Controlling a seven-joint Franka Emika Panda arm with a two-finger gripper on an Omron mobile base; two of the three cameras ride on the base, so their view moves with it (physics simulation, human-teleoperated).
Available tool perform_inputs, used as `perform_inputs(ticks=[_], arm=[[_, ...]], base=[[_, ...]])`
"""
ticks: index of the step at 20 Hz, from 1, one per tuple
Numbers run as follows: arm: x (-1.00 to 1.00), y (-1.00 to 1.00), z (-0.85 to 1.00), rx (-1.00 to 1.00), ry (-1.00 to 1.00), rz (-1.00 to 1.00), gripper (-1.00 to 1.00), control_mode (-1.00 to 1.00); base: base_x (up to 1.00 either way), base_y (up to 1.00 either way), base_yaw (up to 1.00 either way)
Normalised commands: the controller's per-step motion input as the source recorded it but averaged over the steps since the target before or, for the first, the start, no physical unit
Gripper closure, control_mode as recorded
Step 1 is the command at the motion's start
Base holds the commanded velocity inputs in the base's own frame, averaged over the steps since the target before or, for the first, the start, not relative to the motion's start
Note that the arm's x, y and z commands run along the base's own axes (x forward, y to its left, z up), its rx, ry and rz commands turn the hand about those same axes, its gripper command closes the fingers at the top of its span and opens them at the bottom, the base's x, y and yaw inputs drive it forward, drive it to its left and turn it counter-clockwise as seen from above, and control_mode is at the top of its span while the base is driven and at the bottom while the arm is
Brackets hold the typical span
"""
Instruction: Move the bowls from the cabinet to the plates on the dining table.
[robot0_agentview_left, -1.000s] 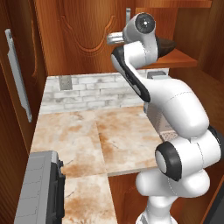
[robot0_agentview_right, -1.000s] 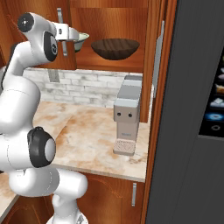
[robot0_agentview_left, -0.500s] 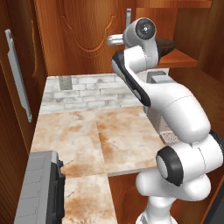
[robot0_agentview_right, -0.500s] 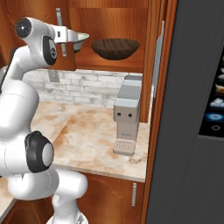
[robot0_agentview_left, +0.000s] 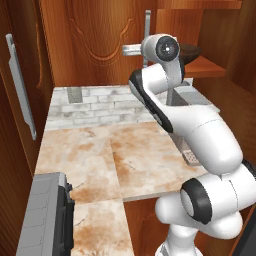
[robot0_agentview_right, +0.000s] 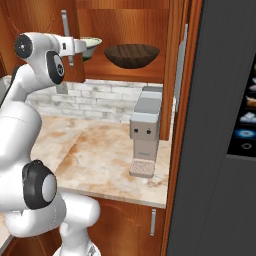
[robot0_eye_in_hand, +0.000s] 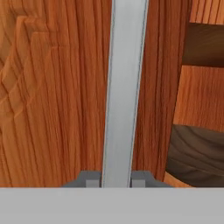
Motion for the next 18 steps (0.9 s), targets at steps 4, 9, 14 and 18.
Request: perform_inputs(ticks=[4,9,14,18], arm=[[-0.39,0.28,0.00,0.00,-0.04,-0.01,1.00,-1.00],[-0.39,0.33,0.00,0.00,-0.02,-0.03,1.00,-1.00],[-0.43,0.27,0.00,0.00,-0.01,-0.04,1.00,-1.00],[-0.49,0.30,0.00,0.00,0.00,-0.05,1.00,-1.00]], base=[[0.00,0.00,0.00],[0.00,0.00,0.00],[0.00,0.00,0.00],[0.00,0.00,0.00]])
